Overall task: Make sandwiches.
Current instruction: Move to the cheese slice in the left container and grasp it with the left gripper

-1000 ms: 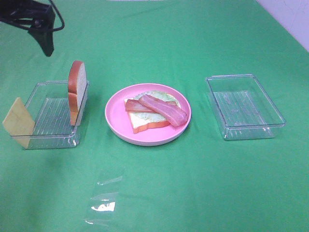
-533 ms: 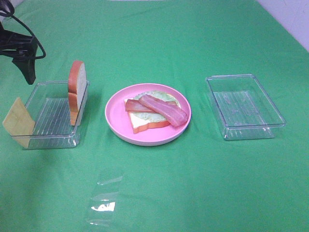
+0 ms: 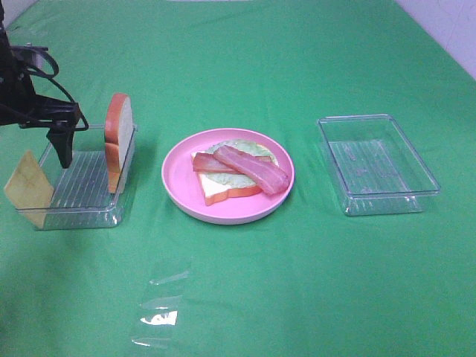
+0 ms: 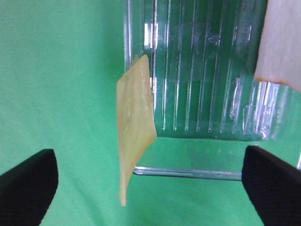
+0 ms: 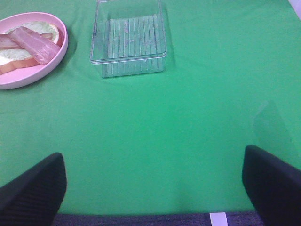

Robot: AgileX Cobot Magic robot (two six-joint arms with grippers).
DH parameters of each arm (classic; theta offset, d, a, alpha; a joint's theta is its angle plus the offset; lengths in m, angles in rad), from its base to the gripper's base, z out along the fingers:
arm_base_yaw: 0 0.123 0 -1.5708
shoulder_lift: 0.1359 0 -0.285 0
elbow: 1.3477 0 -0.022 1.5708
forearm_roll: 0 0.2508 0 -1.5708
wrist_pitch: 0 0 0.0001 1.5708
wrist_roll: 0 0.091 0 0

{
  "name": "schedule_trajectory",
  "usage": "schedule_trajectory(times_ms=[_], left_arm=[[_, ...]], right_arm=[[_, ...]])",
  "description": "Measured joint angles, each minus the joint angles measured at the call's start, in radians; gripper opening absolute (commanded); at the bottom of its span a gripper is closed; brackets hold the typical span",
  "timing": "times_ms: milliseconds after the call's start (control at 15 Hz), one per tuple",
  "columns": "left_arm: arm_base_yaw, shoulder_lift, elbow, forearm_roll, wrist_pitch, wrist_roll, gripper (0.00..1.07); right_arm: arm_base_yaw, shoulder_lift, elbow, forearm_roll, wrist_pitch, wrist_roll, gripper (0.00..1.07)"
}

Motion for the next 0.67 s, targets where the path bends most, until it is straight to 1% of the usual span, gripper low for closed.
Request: schedule_trajectory(times_ms=[200,267,333,400,467,533,600,667], left_arm=[[0.000,0.062,0.000,0.001,-0.001,0.000,0.97],[0.000,0.091,0.000,0.001,-0.001,0.000,0.92],[0.000,0.095,0.001,0.001,-0.006,0.000,0.84],[0.000,0.095,0.001,0.001,-0.010,0.000,0.79],[0.000,0.095,0.002,0.005,-0.021,-0.013,0.62],[0.000,0.095,0.002,0.011,-0.024,-0.024,0.49],[0.000,0.095,0.002,0.015,-0.024,-0.027,0.41],[0.000,0.095,0.002,0.023,-0.024,-0.031,0.28]], right_arm=[[0.000,0.000,0.000,0.000,0.000,0.000,0.98],[0.000,0.000,0.000,0.000,0.000,0.000,0.98],[0.000,0.000,0.000,0.000,0.000,0.000,0.98],[0.000,0.000,0.000,0.000,0.000,0.000,0.98],[0.000,0.000,0.000,0.000,0.000,0.000,0.98],[0.000,0.000,0.000,0.000,0.000,0.000,0.98],[0.000,0.000,0.000,0.000,0.000,0.000,0.98],[0.000,0.000,0.000,0.000,0.000,0.000,0.98]])
